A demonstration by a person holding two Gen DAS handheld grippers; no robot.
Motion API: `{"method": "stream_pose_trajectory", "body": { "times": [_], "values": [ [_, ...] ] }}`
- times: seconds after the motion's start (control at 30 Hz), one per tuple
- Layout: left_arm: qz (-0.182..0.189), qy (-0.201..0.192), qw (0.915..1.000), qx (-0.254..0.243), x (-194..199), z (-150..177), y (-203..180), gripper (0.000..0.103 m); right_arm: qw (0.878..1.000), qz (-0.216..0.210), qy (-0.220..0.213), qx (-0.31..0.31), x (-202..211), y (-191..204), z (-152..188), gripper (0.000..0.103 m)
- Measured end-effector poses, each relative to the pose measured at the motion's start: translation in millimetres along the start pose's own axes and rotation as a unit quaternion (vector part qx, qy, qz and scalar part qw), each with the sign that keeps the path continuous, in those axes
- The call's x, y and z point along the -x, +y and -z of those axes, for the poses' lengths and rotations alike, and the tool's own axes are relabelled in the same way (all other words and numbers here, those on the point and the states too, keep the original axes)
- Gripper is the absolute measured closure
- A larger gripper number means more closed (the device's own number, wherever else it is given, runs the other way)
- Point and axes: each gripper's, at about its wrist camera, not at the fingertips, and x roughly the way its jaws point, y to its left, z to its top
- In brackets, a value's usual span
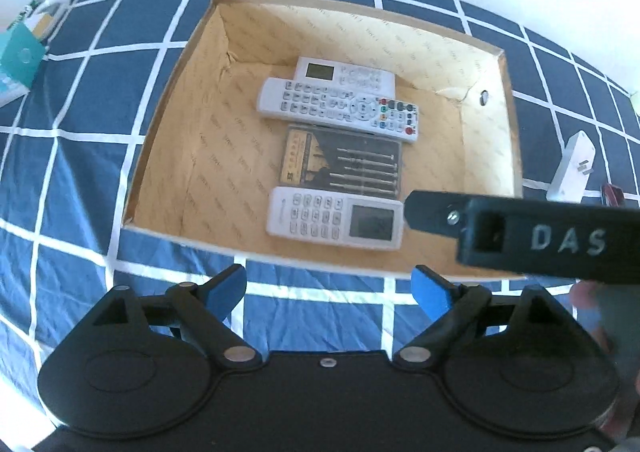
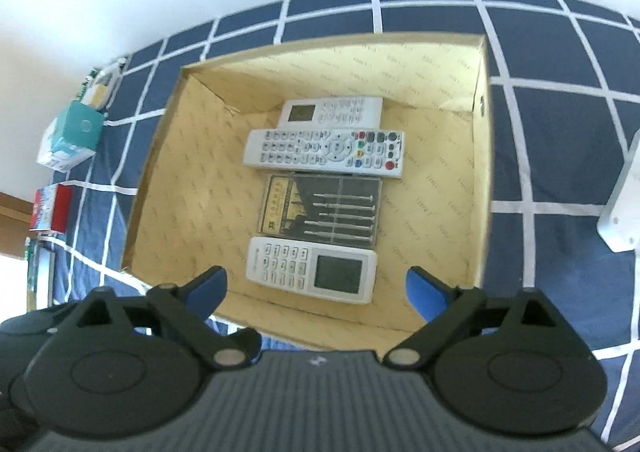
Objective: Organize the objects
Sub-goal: 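Lower the remote into the box beside the case and open the right tool, then lift the right tool out of the box and move toward the white power strip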
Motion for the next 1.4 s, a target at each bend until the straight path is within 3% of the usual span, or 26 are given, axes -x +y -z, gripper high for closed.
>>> {"method": "stream_pose_trajectory", "body": {
  "times": [0.07,0.33,1.0,1.4],
  "values": [
    [-0.005,-0.006,1.0,0.005,7,7,-8,0.006,1.0,-0.003,-0.008,0.007,11,-4,3,0.004],
    [-0.02,-0.02,0.9996,0.009,26,32,-49,0.0,0.999,-0.003,-0.031,0.015,56,-40,21,0.0],
    [-0.038,-0.043,0.9971,0.05,40,95,-202,0.0,0.996,0.033,-0.041,0.068,158,-191,53,0.0],
    [-0.052,-0.053,0.9933,0.089,29,114,-279,0.0,0.991,0.053,-0.037,0.117,194,-273,57,0.0]
  ]
}}
